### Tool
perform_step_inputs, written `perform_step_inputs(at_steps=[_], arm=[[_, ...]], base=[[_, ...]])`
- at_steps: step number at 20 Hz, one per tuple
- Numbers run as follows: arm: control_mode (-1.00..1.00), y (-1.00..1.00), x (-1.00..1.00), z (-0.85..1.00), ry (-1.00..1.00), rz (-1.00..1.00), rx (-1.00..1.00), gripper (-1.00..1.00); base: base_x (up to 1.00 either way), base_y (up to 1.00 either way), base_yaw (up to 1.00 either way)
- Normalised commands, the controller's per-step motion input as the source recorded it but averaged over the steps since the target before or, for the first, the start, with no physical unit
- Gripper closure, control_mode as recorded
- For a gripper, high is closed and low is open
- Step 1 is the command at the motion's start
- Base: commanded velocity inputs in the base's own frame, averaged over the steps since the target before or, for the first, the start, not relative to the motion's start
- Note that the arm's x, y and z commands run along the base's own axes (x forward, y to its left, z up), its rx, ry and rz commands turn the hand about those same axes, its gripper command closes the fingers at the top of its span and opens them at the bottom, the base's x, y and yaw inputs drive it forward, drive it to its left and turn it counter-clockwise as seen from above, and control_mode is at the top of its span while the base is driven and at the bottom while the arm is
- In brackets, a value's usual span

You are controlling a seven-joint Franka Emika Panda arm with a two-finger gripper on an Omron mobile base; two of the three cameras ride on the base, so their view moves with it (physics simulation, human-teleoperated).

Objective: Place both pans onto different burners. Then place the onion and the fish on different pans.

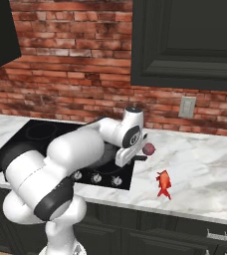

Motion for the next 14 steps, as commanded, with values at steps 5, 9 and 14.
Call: perform_step_inputs(at_steps=[5, 9, 14], arm=[[-1.00, -0.07, 0.18, -0.21, 0.07, 0.00, 0.00, 1.00], [-1.00, -0.33, 0.10, -0.27, 0.06, 0.00, 0.00, 1.00], [-1.00, -0.38, 0.21, -0.21, 0.02, -0.02, 0.00, 1.00]], base=[[0.00, 0.00, 0.00], [0.00, 0.00, 0.00], [0.00, 0.00, 0.00]])
